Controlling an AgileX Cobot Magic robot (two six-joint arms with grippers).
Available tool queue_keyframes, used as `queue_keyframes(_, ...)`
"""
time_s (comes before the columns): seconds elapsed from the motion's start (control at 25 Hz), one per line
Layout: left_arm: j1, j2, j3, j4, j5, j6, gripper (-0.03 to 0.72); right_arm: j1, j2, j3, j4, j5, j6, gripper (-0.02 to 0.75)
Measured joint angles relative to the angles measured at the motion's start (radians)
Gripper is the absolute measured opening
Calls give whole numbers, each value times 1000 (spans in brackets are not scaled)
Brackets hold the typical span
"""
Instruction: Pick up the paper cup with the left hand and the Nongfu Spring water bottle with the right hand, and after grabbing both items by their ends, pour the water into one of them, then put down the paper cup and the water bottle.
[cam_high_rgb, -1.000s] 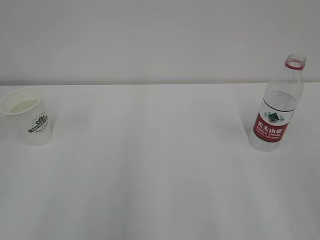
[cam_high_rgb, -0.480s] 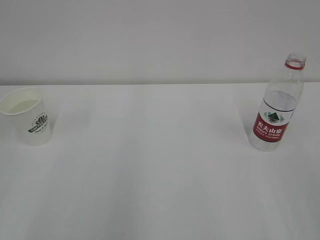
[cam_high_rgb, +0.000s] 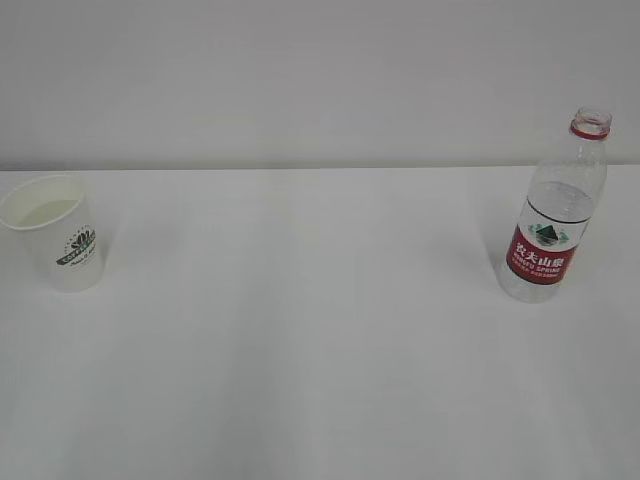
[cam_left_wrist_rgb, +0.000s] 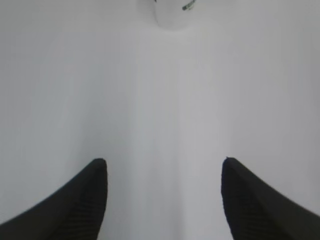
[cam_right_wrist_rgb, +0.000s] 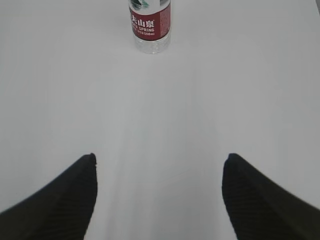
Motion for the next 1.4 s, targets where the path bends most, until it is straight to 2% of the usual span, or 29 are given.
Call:
queue_keyframes(0.2,-43,0,0,0,55,40,516,0,-13,6,0,2,-2,588)
queue_keyframes(0.6,-43,-13,0,-17,58,47,516,0,-13,28,0,27,-2,587)
queue_keyframes(1.2,-43,-329,10,-19,44,47,516,0,-13,28,1,28,-4,587)
queue_keyframes(1.4,-43,-342,10,-21,43,47,515,0,-47,29,7,30,-4,587)
